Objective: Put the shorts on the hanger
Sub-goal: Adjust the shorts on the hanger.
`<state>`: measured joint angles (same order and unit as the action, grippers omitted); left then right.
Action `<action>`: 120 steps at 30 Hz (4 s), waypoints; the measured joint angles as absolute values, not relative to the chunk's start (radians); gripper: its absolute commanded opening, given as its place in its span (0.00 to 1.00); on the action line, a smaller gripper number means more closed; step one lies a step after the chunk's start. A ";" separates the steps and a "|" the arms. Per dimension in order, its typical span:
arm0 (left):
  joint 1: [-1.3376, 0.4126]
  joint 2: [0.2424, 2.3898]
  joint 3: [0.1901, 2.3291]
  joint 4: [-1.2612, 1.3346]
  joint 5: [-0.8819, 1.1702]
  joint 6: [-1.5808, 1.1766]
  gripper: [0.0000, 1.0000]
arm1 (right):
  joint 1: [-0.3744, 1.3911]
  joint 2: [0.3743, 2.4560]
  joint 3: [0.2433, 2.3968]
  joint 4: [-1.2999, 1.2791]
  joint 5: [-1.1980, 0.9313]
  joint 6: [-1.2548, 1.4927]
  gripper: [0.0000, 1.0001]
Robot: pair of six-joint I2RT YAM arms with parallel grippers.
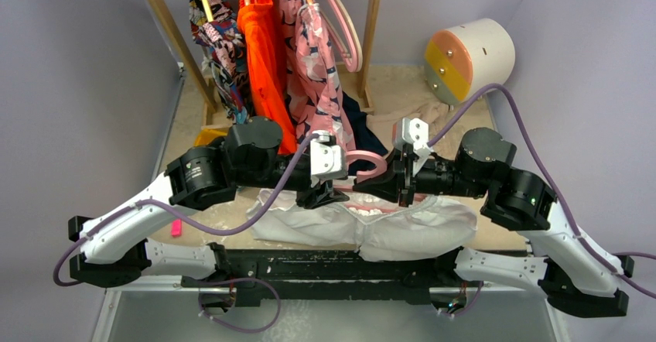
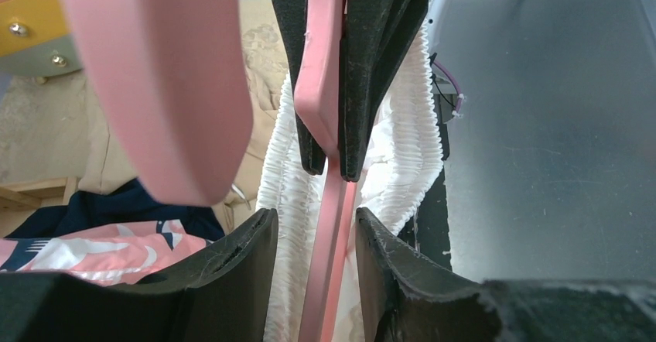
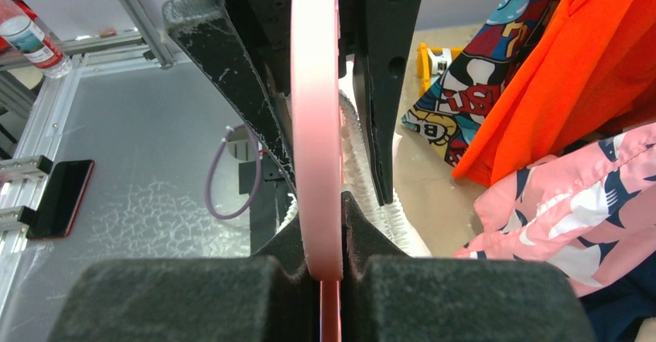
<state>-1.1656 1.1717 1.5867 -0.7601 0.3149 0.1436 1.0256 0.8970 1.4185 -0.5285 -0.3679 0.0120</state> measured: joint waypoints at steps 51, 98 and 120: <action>-1.168 1.084 1.474 -0.706 0.265 0.090 0.00 | 1.023 0.916 1.534 -0.651 -0.270 0.009 0.50; -1.167 1.058 1.462 -0.751 0.311 0.086 0.00 | 1.023 1.021 1.594 -0.687 -0.364 -0.027 0.49; -1.167 1.063 1.475 -0.749 0.327 0.087 0.00 | 1.023 1.040 1.527 -0.628 -0.479 -0.020 0.34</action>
